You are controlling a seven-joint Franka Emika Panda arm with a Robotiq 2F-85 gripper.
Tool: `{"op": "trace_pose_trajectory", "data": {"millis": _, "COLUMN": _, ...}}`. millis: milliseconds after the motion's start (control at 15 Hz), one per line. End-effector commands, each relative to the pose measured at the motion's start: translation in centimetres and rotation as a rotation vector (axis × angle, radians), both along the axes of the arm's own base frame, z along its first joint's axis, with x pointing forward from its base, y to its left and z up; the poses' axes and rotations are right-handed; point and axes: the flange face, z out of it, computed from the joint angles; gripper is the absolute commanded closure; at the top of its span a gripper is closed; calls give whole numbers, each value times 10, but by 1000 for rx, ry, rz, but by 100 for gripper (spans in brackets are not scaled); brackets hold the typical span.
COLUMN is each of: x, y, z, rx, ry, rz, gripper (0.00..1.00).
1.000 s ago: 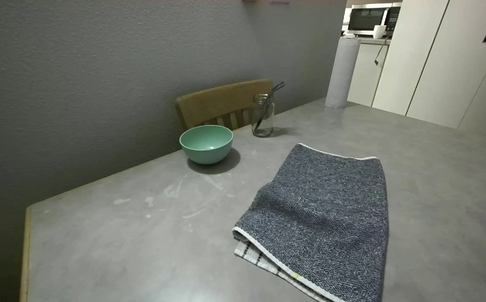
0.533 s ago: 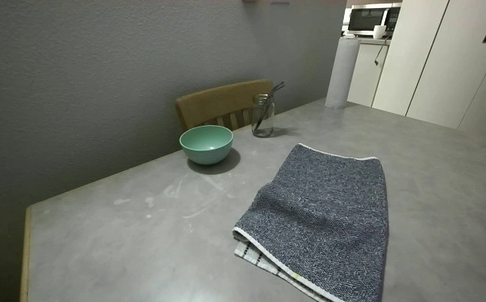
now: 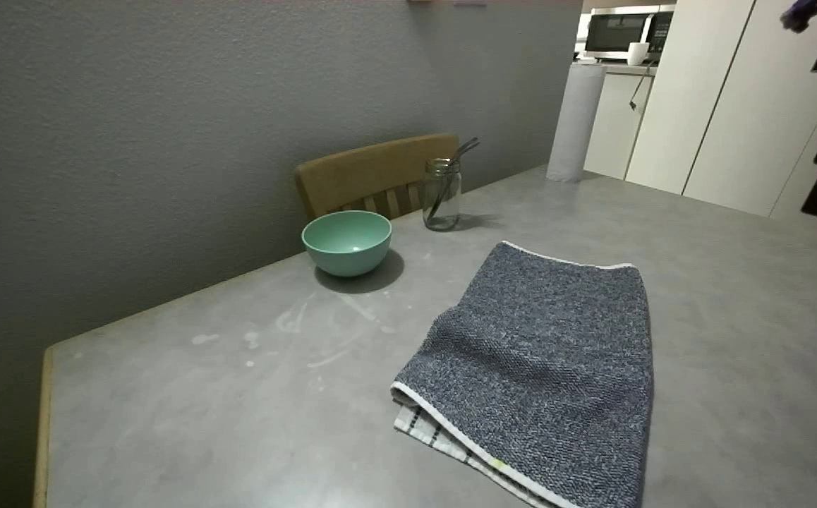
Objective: Fold the towel in half
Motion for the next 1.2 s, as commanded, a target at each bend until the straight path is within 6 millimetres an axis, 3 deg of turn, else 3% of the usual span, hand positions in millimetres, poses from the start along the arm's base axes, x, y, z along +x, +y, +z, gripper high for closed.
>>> {"op": "trace_pose_trajectory", "data": {"millis": 0, "x": 15, "y": -6, "z": -36, "rx": -15, "ry": -13, "rz": 26, "gripper": 0}}
{"op": "trace_pose_trajectory", "data": {"millis": 200, "x": 25, "y": -15, "z": -51, "rx": 5, "ry": -13, "rz": 35, "gripper": 0}}
{"op": "trace_pose_trajectory", "data": {"millis": 800, "x": 19, "y": -7, "z": -48, "rx": 12, "ry": -7, "rz": 22, "gripper": 0}}
{"op": "trace_pose_trajectory", "data": {"millis": 1133, "x": 39, "y": -35, "z": -54, "rx": -26, "ry": -58, "rz": 143, "gripper": 0}}
